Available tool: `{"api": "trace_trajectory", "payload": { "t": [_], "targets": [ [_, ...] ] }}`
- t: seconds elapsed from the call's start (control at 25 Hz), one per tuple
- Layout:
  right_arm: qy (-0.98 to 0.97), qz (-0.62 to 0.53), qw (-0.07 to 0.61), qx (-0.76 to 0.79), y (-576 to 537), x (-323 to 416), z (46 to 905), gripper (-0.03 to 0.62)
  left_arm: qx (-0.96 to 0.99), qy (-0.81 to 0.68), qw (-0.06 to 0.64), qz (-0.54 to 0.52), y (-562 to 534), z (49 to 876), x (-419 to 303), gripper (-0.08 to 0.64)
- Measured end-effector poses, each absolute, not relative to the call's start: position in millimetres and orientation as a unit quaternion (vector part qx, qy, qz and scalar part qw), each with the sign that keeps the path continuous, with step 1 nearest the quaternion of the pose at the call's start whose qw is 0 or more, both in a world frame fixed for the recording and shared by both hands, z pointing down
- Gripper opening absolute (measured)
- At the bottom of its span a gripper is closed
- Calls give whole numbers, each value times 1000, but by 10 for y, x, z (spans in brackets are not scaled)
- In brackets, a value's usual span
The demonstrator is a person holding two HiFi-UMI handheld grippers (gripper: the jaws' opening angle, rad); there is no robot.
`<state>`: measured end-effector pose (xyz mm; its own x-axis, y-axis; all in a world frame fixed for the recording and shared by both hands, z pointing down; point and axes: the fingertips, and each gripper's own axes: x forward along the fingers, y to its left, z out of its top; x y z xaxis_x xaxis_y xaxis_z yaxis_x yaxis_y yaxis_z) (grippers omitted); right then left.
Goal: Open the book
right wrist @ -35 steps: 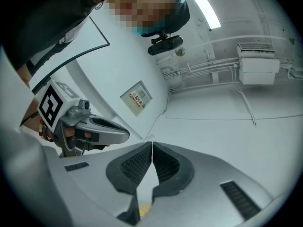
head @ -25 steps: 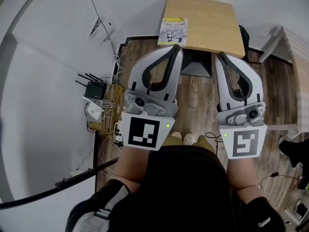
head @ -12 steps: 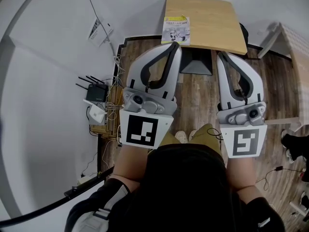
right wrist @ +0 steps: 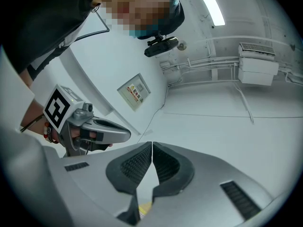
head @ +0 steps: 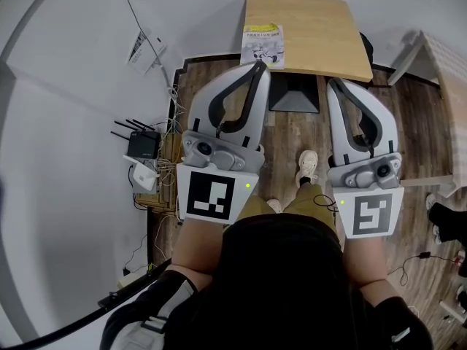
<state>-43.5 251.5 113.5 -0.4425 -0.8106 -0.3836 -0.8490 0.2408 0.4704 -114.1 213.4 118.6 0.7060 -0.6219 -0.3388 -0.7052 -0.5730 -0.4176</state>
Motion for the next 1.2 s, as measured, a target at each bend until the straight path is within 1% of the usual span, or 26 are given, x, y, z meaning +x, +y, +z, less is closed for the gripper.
{"api": "trace_trajectory", "payload": {
  "t": [0.44, 0.8, 1.2],
  "targets": [
    [812, 304, 41, -496, 1719, -280, 1213, 31, -868, 417, 262, 67, 1445, 1283, -1054, 11],
    [829, 292, 48, -474, 899, 2, 1248, 31, -860, 438, 258, 44, 698, 1370, -742, 11],
    [842, 280, 48, -458, 146, 456, 1304, 31, -859, 444, 254, 21, -72, 1440, -233, 11]
  ]
}}
